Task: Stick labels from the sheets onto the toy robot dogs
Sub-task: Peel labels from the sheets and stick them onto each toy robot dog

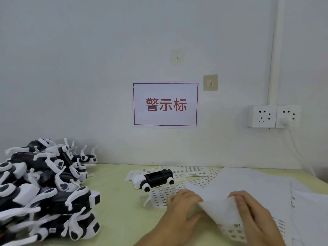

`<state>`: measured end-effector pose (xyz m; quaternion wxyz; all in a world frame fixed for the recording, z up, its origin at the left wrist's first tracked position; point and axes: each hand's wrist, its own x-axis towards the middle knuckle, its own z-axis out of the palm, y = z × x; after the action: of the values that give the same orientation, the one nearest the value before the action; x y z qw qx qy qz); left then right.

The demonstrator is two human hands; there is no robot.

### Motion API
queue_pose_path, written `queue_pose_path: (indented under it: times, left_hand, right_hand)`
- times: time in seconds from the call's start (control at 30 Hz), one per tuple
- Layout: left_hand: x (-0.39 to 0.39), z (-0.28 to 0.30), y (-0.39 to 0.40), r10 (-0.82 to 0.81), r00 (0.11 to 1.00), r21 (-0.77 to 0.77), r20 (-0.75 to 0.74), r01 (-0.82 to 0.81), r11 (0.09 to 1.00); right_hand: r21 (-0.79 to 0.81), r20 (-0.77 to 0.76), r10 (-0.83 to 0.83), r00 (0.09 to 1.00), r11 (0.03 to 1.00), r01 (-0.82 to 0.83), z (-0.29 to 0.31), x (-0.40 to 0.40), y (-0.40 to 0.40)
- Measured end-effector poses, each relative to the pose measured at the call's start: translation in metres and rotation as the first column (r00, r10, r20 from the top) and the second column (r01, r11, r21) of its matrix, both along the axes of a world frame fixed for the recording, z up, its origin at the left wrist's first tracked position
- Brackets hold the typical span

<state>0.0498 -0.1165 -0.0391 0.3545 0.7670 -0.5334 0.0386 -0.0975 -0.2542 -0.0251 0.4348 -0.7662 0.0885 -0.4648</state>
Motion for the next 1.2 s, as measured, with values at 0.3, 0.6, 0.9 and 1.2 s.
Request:
queue_pose_path:
  times: [0.3, 0.6, 0.9, 1.2]
  left_hand:
    - [-0.011, 0.027, 0.001, -0.145, 0.758, -0.411, -0.636, -0.173, 0.895]
    - [-0.019, 0.024, -0.007, -0.244, 0.649, -0.394, -0.721, -0.094, 0.914]
    - [-0.017, 0.022, -0.007, -0.233, 0.656, -0.392, -0.718, -0.104, 0.914]
    - [-0.012, 0.034, 0.000, -0.205, 0.693, -0.478, -0.691, -0.224, 0.850]
  right_hand:
    - [0.309, -0.128, 0.176, 0.976, 0.942, -0.130, 0.001, 0.001, -0.015]
    - [0.107, -0.370, 0.184, 0.910, 0.982, -0.155, -0.001, 0.000, -0.003]
    - [0.015, -0.296, 0.116, 0.948, 0.993, -0.117, 0.002, 0.000, -0.002]
    - [-0.121, -0.438, 0.138, 0.888, 0.970, -0.210, 0.040, 0.015, -0.004]
